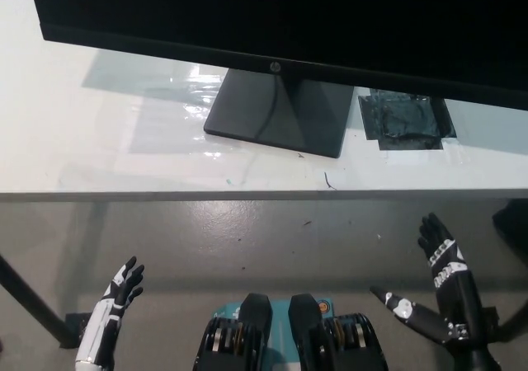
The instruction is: The monitor is being placed at the center of the desk and the robot uses its right hand to grab on the right side of the monitor and tilt the angle of the montior sideways.
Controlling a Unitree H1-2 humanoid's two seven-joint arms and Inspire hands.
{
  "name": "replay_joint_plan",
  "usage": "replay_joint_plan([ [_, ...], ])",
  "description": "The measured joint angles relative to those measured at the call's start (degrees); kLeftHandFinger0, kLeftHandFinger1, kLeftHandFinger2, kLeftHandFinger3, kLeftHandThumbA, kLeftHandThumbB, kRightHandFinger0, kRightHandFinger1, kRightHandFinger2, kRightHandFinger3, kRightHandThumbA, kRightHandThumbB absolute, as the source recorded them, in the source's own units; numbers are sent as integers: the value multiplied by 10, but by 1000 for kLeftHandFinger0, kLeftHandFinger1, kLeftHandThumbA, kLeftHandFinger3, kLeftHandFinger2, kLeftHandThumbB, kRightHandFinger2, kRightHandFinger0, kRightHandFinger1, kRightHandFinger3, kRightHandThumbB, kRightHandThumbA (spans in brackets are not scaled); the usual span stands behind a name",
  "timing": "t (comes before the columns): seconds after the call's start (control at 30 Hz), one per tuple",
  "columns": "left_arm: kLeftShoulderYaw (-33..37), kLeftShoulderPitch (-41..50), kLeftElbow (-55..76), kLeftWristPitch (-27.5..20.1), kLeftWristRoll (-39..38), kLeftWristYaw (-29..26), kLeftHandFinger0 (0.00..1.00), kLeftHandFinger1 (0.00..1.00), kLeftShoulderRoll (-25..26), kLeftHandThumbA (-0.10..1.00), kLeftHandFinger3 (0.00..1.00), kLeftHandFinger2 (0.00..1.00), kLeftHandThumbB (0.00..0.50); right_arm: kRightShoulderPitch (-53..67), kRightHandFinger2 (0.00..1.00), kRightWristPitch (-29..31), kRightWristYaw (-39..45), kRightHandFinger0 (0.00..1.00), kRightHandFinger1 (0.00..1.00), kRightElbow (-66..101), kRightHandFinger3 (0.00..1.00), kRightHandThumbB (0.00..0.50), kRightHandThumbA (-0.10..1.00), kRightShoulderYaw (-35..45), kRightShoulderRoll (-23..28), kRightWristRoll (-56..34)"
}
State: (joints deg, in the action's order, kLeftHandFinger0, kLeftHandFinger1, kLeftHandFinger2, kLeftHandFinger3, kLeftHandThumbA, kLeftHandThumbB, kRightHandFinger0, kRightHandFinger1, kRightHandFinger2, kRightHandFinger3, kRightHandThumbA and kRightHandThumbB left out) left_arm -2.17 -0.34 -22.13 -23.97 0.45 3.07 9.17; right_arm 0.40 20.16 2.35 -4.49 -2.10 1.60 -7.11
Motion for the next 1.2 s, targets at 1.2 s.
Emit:
replay_joint_plan([
  [1.2,1,0,-7,1,0,0,1000,1000,-1,1000,1000,1000,237,-136,1000,-239,16,1000,1000,32,1000,335,1000,56,-23,-402],
])
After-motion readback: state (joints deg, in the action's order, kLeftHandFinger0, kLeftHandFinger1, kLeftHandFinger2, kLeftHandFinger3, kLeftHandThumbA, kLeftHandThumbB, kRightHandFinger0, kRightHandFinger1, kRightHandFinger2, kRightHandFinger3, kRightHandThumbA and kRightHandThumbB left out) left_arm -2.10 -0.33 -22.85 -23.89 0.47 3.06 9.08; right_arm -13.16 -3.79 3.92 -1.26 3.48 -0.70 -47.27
